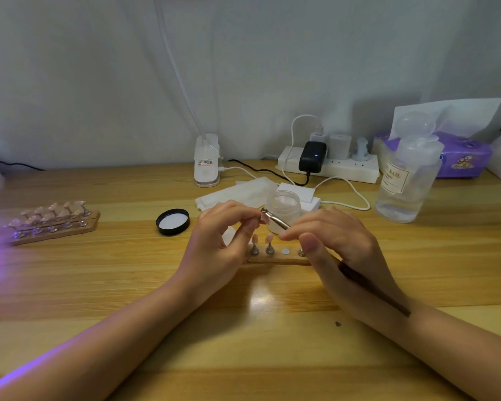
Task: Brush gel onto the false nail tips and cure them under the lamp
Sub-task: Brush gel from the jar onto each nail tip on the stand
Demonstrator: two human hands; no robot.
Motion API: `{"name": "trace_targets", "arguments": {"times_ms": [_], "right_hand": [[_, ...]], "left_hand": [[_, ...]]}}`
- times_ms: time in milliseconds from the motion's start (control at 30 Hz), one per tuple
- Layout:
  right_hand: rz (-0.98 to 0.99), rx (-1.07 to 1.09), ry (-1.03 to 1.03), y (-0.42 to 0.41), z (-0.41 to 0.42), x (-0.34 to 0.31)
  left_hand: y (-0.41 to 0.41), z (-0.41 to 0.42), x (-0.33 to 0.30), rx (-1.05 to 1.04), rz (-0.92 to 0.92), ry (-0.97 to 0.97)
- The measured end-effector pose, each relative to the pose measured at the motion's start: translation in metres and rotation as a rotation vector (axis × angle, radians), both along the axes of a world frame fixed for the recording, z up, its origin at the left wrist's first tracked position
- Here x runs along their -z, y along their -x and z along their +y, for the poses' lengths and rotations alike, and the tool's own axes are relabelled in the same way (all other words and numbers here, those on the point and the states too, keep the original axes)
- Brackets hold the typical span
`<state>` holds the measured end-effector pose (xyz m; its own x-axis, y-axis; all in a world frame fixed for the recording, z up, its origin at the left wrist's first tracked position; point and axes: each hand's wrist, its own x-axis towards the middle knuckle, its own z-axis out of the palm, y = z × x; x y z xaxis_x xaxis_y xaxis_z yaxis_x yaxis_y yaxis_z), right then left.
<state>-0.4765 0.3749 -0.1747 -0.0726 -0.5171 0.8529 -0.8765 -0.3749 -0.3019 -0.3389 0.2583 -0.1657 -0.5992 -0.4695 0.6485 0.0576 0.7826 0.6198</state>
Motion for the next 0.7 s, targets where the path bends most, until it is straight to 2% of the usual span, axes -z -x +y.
{"name": "trace_targets", "arguments": {"times_ms": [233, 467, 700], "right_hand": [[-0.061, -0.031, 0.034, 0.0021, 0.0036, 0.0029], [-0.013, -0.004, 0.003, 0.0007, 0.0, 0.0004], [-0.094, -0.034, 0.032, 0.0009, 0.0031, 0.0014]], "left_hand": [[0.0009, -0.0008, 0.0002, 0.01, 0.001, -0.005], [0.0005, -0.0014, 0.0011, 0.007, 0.0, 0.017], [0.0002, -0.0011, 0.0005, 0.024, 0.004, 0.013]]}}
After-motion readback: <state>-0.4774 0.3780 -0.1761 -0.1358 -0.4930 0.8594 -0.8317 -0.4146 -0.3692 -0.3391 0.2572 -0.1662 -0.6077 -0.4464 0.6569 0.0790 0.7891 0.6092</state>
